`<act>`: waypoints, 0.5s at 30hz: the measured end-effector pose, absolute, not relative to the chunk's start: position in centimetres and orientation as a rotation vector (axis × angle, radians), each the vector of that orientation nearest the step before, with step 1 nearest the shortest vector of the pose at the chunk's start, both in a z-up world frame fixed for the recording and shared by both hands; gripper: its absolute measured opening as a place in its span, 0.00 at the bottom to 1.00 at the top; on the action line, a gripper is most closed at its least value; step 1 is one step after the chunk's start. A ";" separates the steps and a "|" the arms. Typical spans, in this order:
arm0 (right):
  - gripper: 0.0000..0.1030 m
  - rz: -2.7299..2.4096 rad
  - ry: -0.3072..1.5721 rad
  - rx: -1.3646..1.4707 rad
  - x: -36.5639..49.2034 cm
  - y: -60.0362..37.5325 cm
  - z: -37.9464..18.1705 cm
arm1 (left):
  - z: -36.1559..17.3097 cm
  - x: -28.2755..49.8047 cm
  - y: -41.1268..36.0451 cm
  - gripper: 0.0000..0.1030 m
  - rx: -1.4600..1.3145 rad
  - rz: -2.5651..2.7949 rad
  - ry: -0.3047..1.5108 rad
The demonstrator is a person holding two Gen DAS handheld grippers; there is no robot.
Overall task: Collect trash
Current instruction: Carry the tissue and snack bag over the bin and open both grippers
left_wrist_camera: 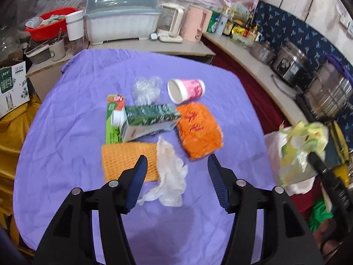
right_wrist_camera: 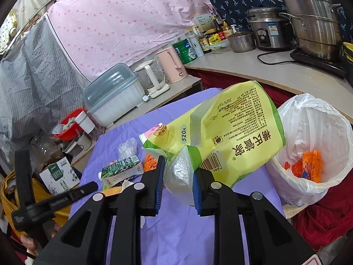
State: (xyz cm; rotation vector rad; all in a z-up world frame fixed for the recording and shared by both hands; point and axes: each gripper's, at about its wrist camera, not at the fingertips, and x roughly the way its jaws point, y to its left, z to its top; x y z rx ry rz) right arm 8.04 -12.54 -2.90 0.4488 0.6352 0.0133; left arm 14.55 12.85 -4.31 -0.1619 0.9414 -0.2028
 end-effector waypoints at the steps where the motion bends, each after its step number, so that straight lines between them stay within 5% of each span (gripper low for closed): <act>1: 0.21 0.015 0.640 0.448 8.0 -12.5 -3.1 | -5.3 14.4 12.7 0.52 -0.152 -0.199 0.957; 11: 0.21 0.031 0.678 0.439 8.0 -11.5 -4.3 | -11.9 15.7 11.1 0.39 -0.064 -0.171 1.039; 15: 0.21 0.031 0.683 0.437 8.1 -11.6 -4.4 | -12.8 16.0 10.5 0.12 -0.054 -0.198 1.067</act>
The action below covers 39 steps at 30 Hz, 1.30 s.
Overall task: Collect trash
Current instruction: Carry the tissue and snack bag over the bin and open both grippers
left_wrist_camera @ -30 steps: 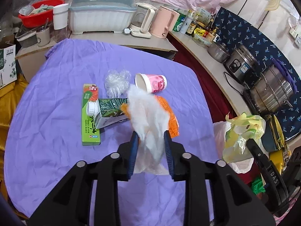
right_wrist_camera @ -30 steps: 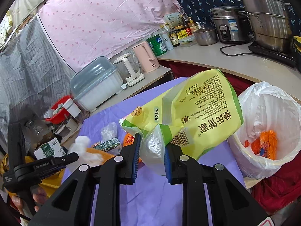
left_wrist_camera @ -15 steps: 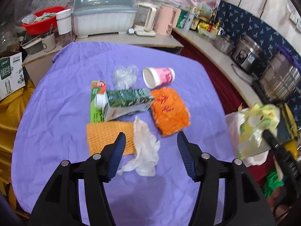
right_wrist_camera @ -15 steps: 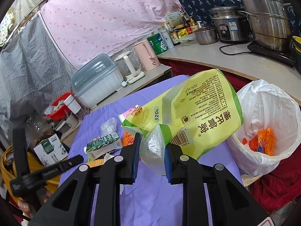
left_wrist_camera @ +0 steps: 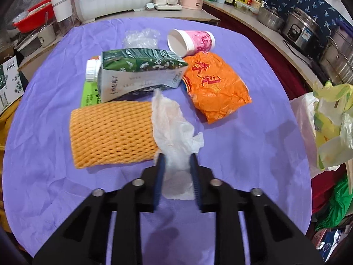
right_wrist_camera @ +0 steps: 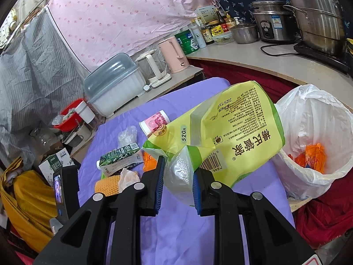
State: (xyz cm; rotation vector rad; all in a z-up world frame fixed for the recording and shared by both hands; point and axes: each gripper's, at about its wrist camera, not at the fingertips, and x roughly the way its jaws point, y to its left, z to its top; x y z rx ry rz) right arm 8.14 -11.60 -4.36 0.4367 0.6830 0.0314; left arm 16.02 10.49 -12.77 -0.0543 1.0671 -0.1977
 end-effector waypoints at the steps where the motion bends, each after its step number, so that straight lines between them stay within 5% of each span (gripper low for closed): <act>1: 0.21 0.031 0.683 0.439 8.1 -11.7 -4.4 | -12.7 16.0 10.3 0.08 -0.050 -0.204 1.070; 21: 0.21 -0.006 0.574 0.449 5.8 -16.1 -0.8 | 0.3 13.6 5.3 0.04 -0.113 -0.419 0.849; 39: 0.21 -0.215 0.520 0.474 1.5 -28.0 -0.6 | 2.8 11.8 -14.8 0.05 0.080 -0.720 0.803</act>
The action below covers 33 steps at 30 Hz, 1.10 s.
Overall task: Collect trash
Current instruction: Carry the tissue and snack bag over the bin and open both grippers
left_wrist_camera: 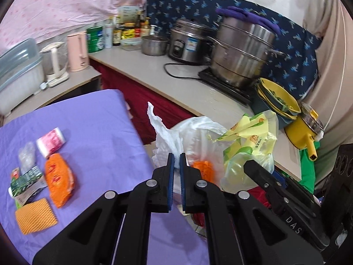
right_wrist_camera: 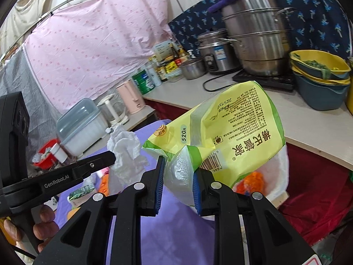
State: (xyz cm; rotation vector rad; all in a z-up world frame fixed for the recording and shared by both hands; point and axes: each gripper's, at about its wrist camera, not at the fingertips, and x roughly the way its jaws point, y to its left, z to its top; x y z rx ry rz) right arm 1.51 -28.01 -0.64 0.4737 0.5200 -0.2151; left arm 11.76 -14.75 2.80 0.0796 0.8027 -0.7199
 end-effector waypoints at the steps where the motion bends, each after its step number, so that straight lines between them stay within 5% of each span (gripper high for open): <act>1: 0.21 -0.227 0.522 0.476 1.3 -28.7 -0.8 | 2.7 11.8 -15.5 0.05 0.085 -0.730 0.803; 26: 0.23 -0.245 0.634 0.567 4.6 -35.1 -6.5 | -3.6 13.2 -25.0 0.05 0.250 -0.812 0.889; 33: 0.39 -0.257 0.632 0.583 5.1 -35.7 -6.8 | -4.1 14.0 -24.6 0.09 0.237 -0.779 0.919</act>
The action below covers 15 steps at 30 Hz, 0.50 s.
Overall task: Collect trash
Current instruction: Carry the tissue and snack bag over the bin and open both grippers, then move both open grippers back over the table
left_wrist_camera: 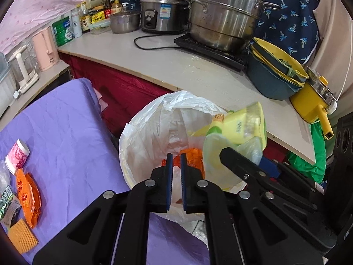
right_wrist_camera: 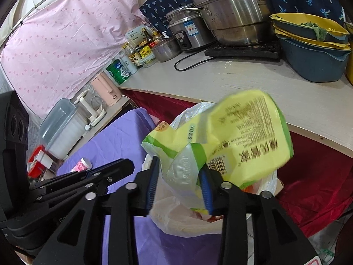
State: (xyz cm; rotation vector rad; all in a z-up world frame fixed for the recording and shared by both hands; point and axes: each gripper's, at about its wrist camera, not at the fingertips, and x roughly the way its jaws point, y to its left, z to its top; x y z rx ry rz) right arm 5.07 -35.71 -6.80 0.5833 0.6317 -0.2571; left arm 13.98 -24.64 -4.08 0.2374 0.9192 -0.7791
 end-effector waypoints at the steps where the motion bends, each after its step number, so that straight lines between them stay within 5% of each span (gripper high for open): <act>1: 0.40 -0.257 0.627 0.589 5.0 -35.9 -6.8 | -4.2 14.2 -24.5 0.13 0.230 -0.775 0.932; 3: 0.40 -0.252 0.620 0.601 4.9 -36.0 -6.6 | -4.2 14.2 -24.1 0.27 0.223 -0.758 0.925; 15: 0.47 -0.276 0.588 0.547 4.0 -34.5 -4.6 | -2.2 13.9 -21.3 0.42 0.186 -0.679 0.860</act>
